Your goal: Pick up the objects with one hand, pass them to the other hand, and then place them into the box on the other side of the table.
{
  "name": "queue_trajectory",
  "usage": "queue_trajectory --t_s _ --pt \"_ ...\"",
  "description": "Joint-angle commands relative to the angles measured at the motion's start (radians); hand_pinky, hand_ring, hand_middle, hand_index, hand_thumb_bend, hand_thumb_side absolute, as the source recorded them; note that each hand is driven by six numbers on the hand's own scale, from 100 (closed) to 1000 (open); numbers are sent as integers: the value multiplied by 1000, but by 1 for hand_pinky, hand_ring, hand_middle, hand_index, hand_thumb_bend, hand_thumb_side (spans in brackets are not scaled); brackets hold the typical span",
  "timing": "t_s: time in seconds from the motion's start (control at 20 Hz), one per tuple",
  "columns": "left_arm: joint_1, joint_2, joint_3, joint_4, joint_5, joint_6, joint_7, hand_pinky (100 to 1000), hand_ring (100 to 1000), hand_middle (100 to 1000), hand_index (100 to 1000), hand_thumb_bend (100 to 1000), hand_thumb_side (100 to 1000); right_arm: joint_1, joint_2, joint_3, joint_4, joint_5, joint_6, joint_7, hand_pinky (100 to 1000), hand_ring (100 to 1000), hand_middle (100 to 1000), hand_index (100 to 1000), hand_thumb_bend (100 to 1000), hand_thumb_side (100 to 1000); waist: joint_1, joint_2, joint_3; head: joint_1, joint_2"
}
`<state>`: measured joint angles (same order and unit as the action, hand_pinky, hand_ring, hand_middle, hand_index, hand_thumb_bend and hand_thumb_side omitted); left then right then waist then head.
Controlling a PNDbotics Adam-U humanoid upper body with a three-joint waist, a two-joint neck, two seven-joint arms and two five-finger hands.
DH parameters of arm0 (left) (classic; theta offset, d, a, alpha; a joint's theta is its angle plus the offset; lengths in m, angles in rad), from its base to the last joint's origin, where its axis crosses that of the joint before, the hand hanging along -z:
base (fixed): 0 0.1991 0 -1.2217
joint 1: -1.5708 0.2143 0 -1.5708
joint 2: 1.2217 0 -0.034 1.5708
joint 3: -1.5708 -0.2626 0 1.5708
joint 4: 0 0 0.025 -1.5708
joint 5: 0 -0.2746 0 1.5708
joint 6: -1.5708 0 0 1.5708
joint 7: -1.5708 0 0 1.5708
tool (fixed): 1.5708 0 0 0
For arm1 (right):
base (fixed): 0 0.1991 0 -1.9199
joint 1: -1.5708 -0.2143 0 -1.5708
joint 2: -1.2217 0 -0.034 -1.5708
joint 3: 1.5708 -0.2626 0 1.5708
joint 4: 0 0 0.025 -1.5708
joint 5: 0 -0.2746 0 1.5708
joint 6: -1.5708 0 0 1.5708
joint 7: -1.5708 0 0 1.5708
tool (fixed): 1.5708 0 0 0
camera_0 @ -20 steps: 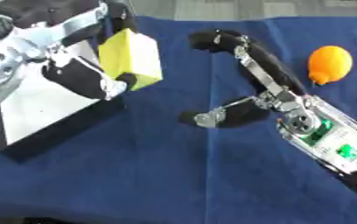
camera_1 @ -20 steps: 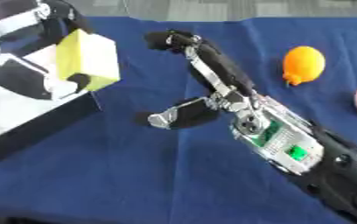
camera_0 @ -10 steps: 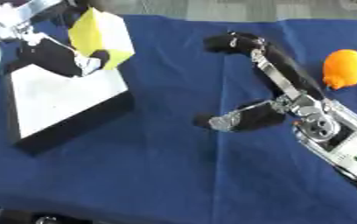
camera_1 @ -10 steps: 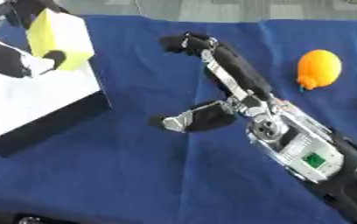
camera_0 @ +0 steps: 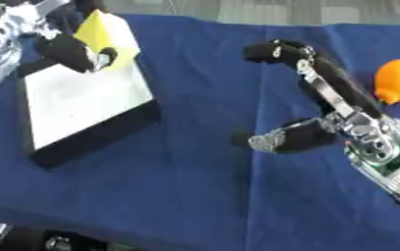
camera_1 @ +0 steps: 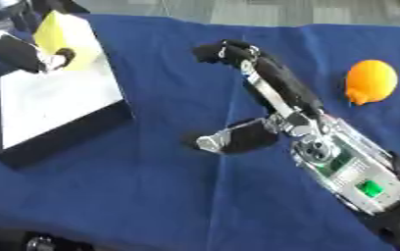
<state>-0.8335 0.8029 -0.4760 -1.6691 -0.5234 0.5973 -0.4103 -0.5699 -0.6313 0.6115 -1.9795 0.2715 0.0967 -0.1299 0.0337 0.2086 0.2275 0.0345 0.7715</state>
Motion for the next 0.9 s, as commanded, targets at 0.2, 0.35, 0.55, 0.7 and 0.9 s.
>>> queue_trajectory --t_s 0.2,0.35,0.55,0.7,0.9 --pt "-9 -4 28 126 -31 -23 30 632 515 362 424 100 198 -6 -21 -10 -20 15 0 2 816 796 735 848 702 267 -16 4 -2 37 -1" --pt "-7 -14 28 174 -47 -32 27 644 531 395 456 100 204 -5 -19 -9 -20 20 1 1 815 794 733 845 709 262 -19 6 -4 44 -2" --pt "-2 -26 33 229 -90 -51 20 662 558 445 514 111 221 1 -18 -3 -20 41 0 7 815 792 732 842 706 269 -24 8 -6 52 -4" --pt "0 -34 41 262 -112 -62 10 715 616 563 623 100 247 2 -18 -3 -20 47 4 6 815 791 731 842 704 270 -25 9 -5 54 -5" --pt "3 -38 48 294 -135 -72 -14 763 677 733 753 100 279 5 -18 -4 -20 49 5 5 815 791 730 841 703 270 -26 8 -5 49 -7"
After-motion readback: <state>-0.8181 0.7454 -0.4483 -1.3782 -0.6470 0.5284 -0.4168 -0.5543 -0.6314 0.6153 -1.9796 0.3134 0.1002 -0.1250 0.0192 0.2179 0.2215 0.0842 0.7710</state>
